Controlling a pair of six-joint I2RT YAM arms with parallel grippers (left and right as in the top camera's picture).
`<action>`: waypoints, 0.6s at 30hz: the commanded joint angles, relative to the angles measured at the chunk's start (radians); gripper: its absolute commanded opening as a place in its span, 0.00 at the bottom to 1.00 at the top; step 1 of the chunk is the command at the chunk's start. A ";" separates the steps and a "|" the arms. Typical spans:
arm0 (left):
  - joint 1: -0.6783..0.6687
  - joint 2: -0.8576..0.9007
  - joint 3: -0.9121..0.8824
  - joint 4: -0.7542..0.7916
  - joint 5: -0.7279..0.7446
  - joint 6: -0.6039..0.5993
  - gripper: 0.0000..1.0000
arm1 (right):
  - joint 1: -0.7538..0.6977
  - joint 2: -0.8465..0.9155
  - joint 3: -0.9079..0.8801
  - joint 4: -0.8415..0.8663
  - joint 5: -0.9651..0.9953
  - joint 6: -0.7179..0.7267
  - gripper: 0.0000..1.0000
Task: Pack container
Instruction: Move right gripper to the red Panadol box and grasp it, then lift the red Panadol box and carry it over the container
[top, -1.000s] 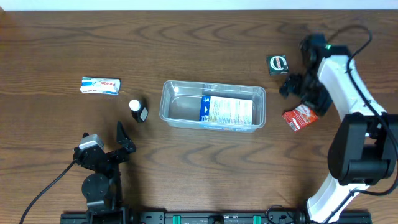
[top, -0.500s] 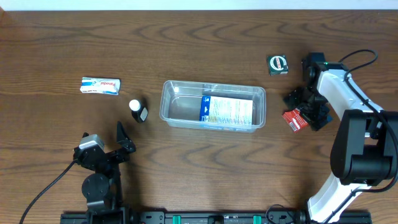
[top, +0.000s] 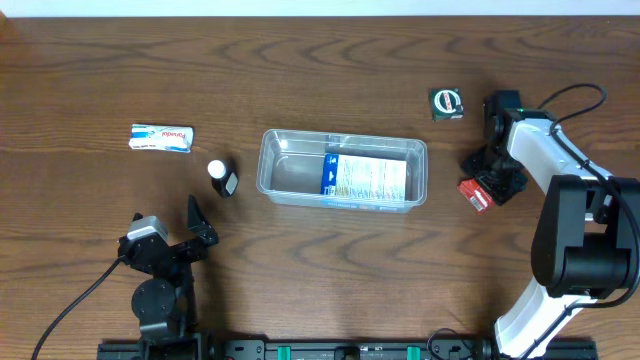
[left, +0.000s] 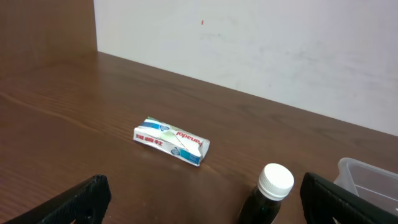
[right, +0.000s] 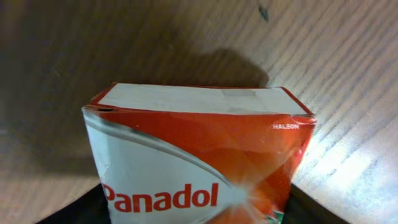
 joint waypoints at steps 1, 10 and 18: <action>0.005 -0.005 -0.021 -0.037 -0.011 0.020 0.98 | -0.009 -0.002 -0.006 0.027 0.043 -0.108 0.64; 0.005 -0.005 -0.021 -0.037 -0.011 0.020 0.98 | -0.009 -0.005 0.008 0.058 0.027 -0.350 0.65; 0.005 -0.005 -0.021 -0.037 -0.011 0.020 0.98 | -0.009 -0.093 0.064 0.059 -0.138 -0.543 0.56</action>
